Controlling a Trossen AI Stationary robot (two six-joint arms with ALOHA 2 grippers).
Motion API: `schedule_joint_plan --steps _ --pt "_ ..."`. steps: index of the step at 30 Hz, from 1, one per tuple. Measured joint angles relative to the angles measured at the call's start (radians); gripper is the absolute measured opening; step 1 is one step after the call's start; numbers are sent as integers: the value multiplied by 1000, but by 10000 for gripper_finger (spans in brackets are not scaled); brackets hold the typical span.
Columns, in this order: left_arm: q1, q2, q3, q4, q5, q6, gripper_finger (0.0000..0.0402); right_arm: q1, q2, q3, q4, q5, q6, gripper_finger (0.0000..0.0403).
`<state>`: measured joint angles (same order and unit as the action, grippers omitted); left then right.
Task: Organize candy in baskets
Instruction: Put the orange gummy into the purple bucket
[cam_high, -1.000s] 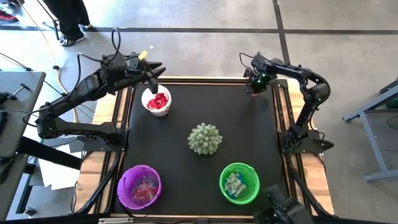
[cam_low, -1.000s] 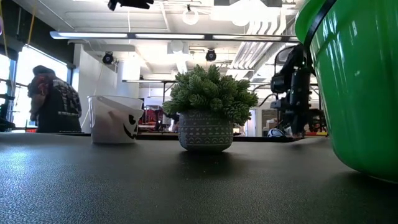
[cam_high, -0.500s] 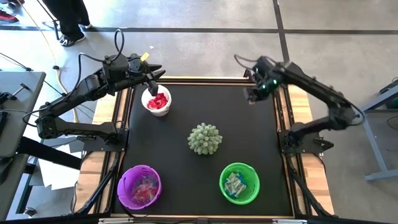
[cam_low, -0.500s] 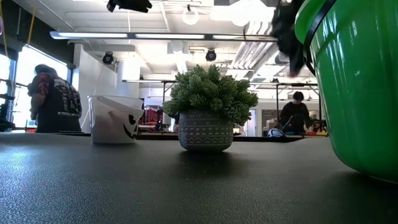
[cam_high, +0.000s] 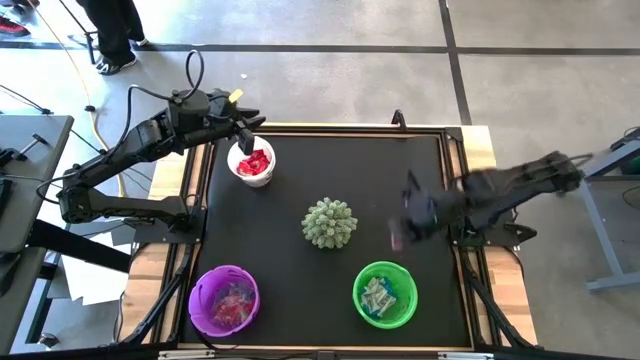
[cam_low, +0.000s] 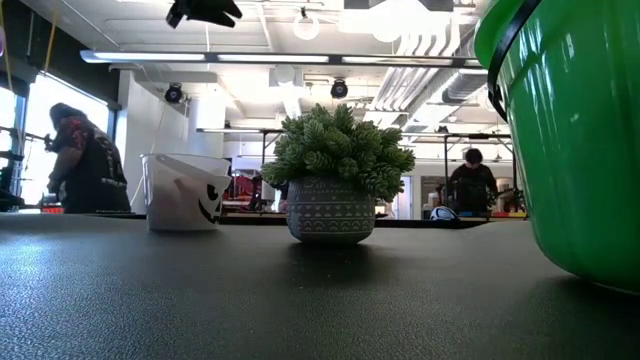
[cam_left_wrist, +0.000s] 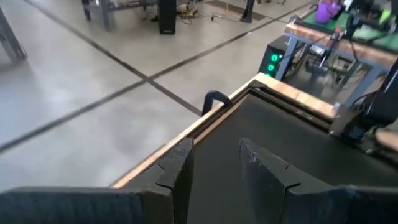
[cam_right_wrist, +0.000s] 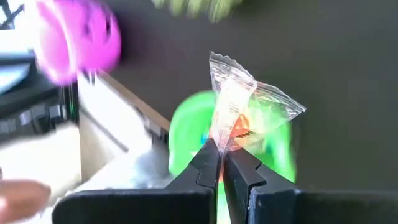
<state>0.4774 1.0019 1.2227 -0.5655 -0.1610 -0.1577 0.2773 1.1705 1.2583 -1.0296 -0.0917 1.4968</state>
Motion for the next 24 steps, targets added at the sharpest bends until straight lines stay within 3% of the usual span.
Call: schedule_joint_plan --steps 6,10,17,24 --pt "-2 0 0 3 2 -153 113 313 105 0 149 3 196 3" --pt "-24 0 0 5 2 -205 113 444 177 0 238 2 207 3" --pt "-112 -5 0 10 6 -235 113 499 216 -1 288 23 165 3" --pt "-226 -15 0 28 98 -234 113 475 216 -1 359 129 9 3"
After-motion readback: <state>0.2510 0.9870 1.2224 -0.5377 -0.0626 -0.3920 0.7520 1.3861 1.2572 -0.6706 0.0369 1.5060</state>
